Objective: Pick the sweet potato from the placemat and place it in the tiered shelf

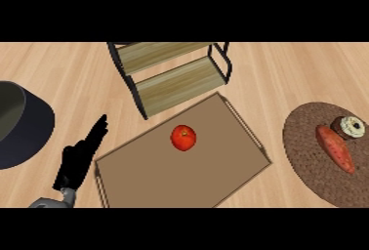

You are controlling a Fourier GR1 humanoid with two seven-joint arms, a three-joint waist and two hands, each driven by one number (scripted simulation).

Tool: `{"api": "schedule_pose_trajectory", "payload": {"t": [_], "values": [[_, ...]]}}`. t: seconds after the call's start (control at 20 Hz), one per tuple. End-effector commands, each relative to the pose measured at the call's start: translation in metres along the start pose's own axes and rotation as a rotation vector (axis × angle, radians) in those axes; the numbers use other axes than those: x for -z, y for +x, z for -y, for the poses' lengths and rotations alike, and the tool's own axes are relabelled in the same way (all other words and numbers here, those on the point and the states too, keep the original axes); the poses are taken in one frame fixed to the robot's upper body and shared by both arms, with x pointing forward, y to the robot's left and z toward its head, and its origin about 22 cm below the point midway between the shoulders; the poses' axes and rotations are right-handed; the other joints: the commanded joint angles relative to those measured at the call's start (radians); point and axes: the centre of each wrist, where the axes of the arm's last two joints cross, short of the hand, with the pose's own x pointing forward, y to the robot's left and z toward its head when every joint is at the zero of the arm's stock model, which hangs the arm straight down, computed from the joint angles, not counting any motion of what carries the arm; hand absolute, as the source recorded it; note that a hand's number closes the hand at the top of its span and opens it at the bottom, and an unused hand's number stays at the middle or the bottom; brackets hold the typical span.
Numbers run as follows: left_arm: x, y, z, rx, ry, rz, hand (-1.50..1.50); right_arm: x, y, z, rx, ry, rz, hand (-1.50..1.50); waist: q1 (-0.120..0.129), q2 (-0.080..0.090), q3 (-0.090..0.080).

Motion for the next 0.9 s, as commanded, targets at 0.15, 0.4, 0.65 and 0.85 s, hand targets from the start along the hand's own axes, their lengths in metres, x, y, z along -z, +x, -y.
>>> {"api": "schedule_pose_trajectory", "payload": {"t": [0.15,0.4,0.65,0.85], "values": [[0.015,0.000,-0.006,0.005,-0.041,-0.023,0.00,0.010,0.050,0.033,-0.108,0.234,-0.011,-1.50,0.010,-0.006,-0.004],[0.000,-0.008,0.005,0.013,-0.056,-0.026,0.00,0.013,0.077,0.012,-0.467,0.359,-0.180,-1.50,0.026,-0.007,-0.006],[0.002,-0.003,-0.003,0.006,-0.052,-0.010,0.00,0.014,0.109,-0.008,-0.888,0.269,-0.242,-1.50,0.036,-0.008,-0.007],[0.010,-0.003,-0.008,-0.006,-0.049,-0.010,0.00,0.022,0.121,-0.061,-0.967,0.204,-0.269,-1.50,0.031,-0.006,-0.005]]}}
